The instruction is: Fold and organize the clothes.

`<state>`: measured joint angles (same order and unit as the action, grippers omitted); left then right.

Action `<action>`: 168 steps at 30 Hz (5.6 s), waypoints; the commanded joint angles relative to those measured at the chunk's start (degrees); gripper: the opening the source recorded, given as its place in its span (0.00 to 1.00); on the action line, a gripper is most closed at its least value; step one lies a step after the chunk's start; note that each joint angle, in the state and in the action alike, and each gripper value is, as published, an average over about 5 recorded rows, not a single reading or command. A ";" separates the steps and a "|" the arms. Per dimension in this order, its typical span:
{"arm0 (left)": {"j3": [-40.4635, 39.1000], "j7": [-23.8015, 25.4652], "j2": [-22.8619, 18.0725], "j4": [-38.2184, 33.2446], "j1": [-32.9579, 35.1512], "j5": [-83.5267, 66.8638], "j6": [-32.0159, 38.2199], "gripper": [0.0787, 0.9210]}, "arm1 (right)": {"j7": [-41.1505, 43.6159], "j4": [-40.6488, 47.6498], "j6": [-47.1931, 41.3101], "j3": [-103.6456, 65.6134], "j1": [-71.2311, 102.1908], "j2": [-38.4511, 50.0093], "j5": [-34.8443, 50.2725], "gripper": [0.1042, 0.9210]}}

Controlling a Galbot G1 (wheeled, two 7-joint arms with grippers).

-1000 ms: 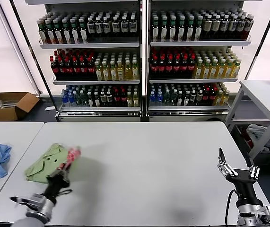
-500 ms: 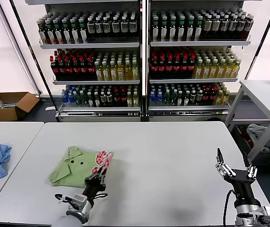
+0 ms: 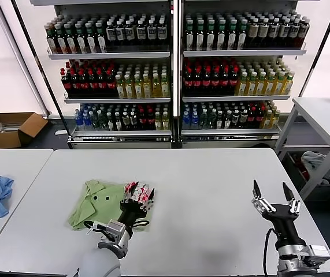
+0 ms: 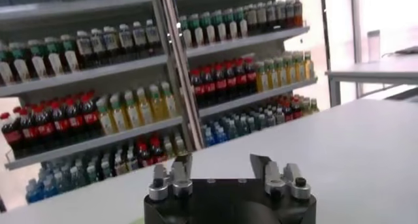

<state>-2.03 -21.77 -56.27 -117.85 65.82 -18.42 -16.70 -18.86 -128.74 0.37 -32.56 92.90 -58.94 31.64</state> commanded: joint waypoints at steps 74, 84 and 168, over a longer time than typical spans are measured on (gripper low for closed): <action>21.62 5.60 -2.48 -14.14 16.45 -3.20 -6.00 0.88 | 11.11 22.50 -30.11 25.96 -33.91 -0.42 17.66 0.01; 21.34 5.26 -2.71 -13.47 16.06 -3.45 -5.47 0.88 | 15.46 23.71 -26.67 23.13 -35.71 0.05 7.04 0.14; 31.27 -0.19 5.00 -3.47 40.59 -8.62 29.43 0.88 | 0.07 2.02 30.12 -3.17 31.28 -0.43 -15.87 0.88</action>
<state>29.37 -21.90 -51.20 -121.40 106.13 -27.18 12.53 -18.90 -126.94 30.00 -35.80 123.97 -59.33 15.88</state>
